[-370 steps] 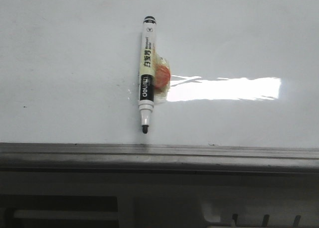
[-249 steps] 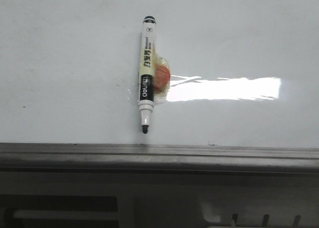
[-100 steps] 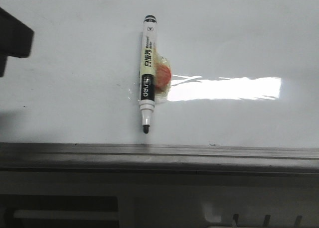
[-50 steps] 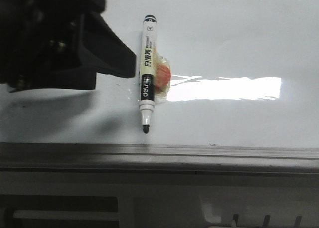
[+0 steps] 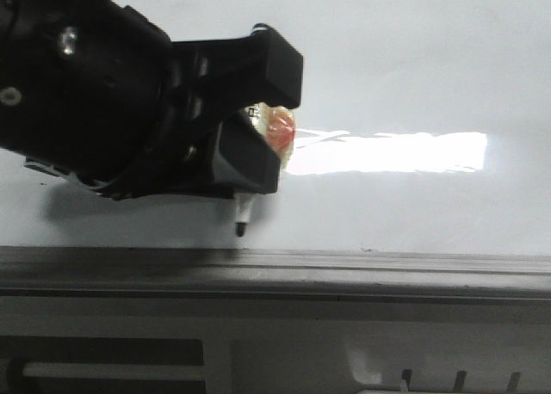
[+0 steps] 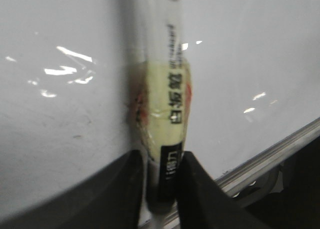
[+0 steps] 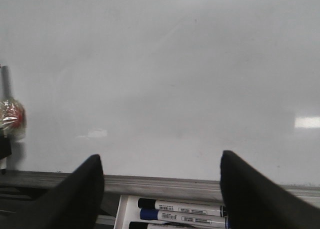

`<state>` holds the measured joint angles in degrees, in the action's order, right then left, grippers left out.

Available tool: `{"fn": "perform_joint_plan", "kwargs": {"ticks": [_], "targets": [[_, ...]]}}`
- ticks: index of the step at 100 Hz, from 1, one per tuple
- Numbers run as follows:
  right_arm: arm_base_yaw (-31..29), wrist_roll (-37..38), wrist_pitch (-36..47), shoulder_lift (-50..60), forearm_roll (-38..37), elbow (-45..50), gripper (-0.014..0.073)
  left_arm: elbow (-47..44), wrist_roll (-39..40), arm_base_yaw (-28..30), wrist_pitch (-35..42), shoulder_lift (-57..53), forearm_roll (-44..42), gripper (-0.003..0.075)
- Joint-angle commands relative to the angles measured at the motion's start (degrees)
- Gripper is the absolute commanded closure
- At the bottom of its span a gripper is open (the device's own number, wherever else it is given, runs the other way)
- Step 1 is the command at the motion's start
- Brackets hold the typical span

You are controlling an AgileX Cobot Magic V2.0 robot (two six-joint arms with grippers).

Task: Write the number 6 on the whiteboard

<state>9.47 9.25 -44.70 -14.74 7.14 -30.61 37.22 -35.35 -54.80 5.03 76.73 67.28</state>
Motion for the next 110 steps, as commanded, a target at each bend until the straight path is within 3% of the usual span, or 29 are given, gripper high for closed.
{"fn": "perform_joint_plan", "kwargs": {"ticks": [1,10,24,30,40,56,82,110], "targets": [[0.06,-6.57,3.73,-1.17,4.15,-2.09,0.0177,1.18,-0.19,0.08,0.7,-1.04,-0.07,0.0735],[0.19,-19.15,3.5,-1.78,14.37,-2.58,0.0178,1.21,-0.48,0.08,-2.71,-2.76,-3.8,0.0739],[2.08,-39.6,1.78,-5.06,29.34,-3.26,0.0178,1.9,-3.71,-0.15,-14.21,-7.56,-22.39,0.0739],[4.28,-45.05,1.55,-6.8,32.06,-3.26,0.0178,2.44,-7.89,-0.15,-21.34,-10.12,-30.06,0.0739],[9.28,-51.66,0.59,-10.6,33.32,-3.26,0.0178,2.44,-13.76,-0.15,-27.62,-12.67,-35.22,0.0739],[18.92,-56.67,2.55,-17.54,33.32,-3.26,0.0178,2.44,-22.42,-0.15,-30.74,-14.07,-36.52,0.0739],[29.24,-56.83,18.32,-27.02,33.32,-3.26,0.0176,2.44,-22.77,-0.15,-29.95,-14.07,-36.52,0.0739],[35.57,-56.83,23.48,-32.63,33.4,-3.29,0.0176,2.44,-22.77,-0.15,-27.29,-14.07,-36.42,0.0739]]}}
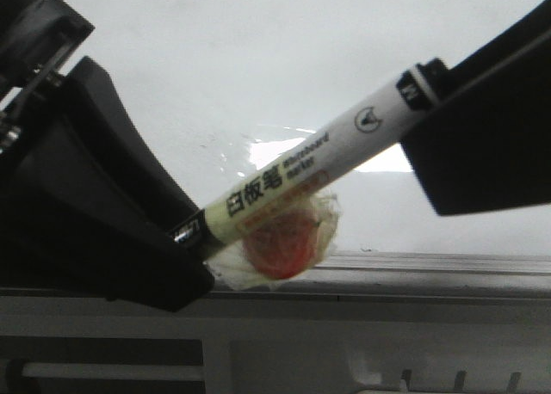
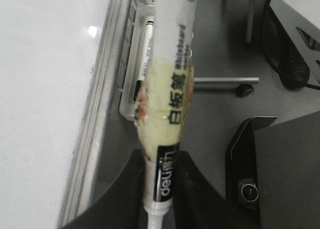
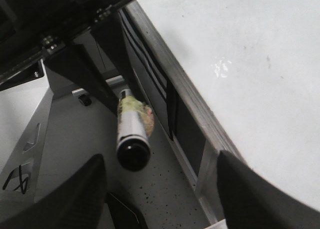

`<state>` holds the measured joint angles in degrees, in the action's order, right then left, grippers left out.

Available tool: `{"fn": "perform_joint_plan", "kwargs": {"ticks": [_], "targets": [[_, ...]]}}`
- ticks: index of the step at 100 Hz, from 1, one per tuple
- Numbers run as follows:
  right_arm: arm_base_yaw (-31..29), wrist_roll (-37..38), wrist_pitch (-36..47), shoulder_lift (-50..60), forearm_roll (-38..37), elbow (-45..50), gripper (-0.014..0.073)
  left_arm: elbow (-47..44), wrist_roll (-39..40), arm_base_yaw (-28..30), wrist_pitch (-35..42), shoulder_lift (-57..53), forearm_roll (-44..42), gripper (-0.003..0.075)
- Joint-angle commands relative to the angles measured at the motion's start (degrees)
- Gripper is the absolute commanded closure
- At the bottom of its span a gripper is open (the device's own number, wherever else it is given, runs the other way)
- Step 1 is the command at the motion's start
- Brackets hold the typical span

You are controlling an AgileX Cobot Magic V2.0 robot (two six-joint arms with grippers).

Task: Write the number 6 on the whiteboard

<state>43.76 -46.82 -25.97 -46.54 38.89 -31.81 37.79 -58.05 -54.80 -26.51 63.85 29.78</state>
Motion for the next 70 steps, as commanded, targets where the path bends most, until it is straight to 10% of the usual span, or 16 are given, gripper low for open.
{"fn": "perform_joint_plan", "kwargs": {"ticks": [1,70], "targets": [[1.5,-0.77,4.92,-0.93,1.65,-2.09,0.0176,1.88,-0.07,-0.15,4.47,-1.19,1.08,0.0739],[7.25,-0.77,15.37,-8.34,6.41,-3.31,0.0179,1.88,-0.07,-0.15,5.94,-1.19,1.18,0.0739]]}}
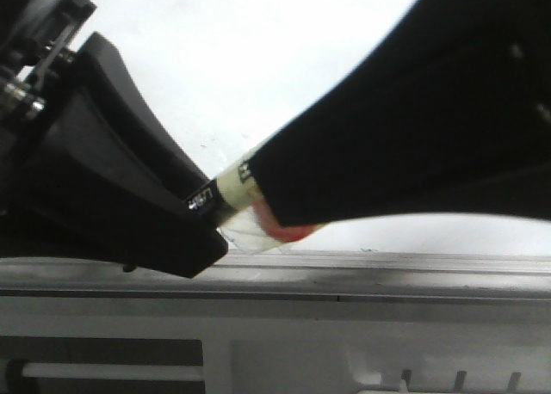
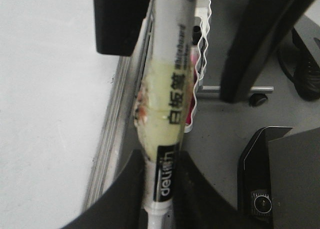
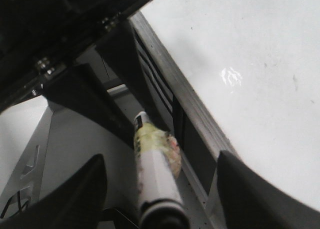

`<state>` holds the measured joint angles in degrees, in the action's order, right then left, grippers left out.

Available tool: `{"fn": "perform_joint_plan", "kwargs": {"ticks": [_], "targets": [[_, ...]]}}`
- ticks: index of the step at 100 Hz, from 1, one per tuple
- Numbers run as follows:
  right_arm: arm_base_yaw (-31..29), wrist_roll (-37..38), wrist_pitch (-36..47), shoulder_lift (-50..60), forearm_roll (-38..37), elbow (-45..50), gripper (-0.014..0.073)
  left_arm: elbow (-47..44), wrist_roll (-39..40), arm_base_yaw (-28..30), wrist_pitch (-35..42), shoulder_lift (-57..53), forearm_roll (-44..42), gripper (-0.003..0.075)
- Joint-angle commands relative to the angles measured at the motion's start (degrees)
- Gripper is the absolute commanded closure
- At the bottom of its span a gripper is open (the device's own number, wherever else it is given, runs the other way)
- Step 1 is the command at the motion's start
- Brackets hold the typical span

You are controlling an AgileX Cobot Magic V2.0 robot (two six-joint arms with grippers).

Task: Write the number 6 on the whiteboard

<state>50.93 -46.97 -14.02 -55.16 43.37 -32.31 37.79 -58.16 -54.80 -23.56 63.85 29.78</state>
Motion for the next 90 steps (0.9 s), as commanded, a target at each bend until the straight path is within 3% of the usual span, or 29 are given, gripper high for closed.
{"fn": "perform_joint_plan", "kwargs": {"ticks": [1,35,53,70,90], "targets": [[0.08,-0.62,3.31,0.28,2.05,-2.79,0.0179,1.88,0.03,-0.15,2.99,-1.19,1.18,0.0739],[0.16,-0.62,0.43,-1.65,2.38,-3.51,0.0211,1.88,0.03,-0.15,2.99,-1.19,1.18,0.0739],[0.16,-0.62,0.05,-3.73,5.0,-3.51,0.0354,1.88,0.03,-0.15,2.99,-1.19,1.18,0.0739],[0.16,-0.62,-0.87,-3.7,5.12,-3.51,0.0659,1.88,0.03,-0.15,2.99,-1.19,1.18,0.0739],[0.31,-0.62,-1.27,-3.7,5.26,-3.51,0.0662,1.88,0.03,-0.15,2.6,-1.19,1.18,0.0731]]}}
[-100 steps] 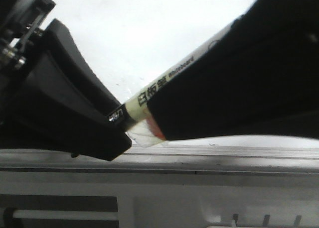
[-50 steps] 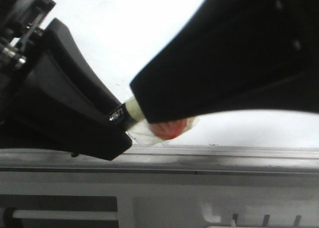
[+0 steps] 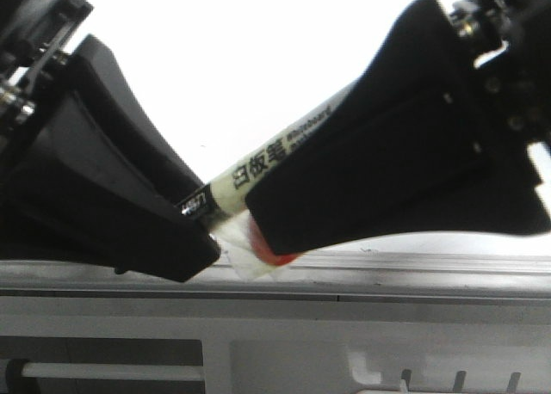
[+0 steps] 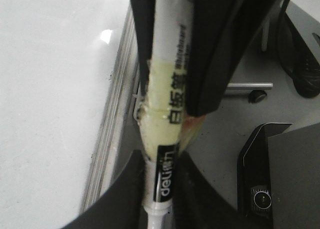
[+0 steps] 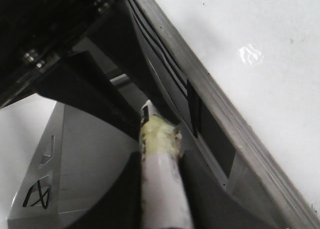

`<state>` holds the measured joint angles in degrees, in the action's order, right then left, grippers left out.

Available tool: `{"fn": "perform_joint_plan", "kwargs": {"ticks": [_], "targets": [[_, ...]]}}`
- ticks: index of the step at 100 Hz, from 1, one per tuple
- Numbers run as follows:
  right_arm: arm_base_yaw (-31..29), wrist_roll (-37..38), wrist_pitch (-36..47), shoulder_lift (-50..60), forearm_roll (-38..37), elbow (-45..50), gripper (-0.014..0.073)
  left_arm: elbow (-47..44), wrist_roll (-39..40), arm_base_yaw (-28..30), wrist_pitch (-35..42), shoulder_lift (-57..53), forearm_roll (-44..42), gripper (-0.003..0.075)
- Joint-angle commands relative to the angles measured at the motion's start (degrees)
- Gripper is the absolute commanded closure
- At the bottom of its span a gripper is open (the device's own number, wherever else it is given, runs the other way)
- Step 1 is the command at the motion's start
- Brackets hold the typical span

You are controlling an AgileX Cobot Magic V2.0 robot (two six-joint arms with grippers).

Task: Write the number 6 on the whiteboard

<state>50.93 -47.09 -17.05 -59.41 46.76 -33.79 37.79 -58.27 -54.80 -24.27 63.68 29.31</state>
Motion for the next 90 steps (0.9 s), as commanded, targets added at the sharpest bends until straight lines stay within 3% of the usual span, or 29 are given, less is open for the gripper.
{"fn": "perform_joint_plan", "kwargs": {"ticks": [1,10,27,34,44,61,73,90], "targets": [[0.31,-0.5,1.76,0.56,1.87,-2.03,0.0662,1.88,0.15,-0.15,3.3,-1.02,1.65,0.0727],[0.31,-0.5,1.67,0.89,1.87,-2.03,0.0662,1.88,0.75,-0.15,2.69,-1.11,2.5,0.0619],[0.31,-0.5,1.8,3.67,-1.73,-2.03,0.0655,1.88,5.93,-0.15,1.29,-4.65,3.21,0.0176],[0.31,-0.5,2.35,5.48,-2.87,-2.03,0.0653,1.88,7.87,-0.15,0.97,-7.84,3.1,0.0086],[0.31,-0.5,2.09,8.37,-5.09,-2.03,0.065,1.88,12.8,-0.05,0.38,-12.96,2.81,0.0109],[0.31,3.06,0.58,13.0,-13.25,-2.03,0.0632,1.21,26.14,0.45,-3.77,-25.48,-4.64,0.0244],[0.31,12.48,-2.81,15.54,-27.47,-2.63,0.0632,-0.85,38.11,1.86,-6.55,-35.53,-12.62,0.0315],[0.31,31.6,-23.29,15.91,-51.83,-11.88,0.0632,-4.54,48.02,3.25,-7.18,-47.46,-19.16,0.0387]]}}
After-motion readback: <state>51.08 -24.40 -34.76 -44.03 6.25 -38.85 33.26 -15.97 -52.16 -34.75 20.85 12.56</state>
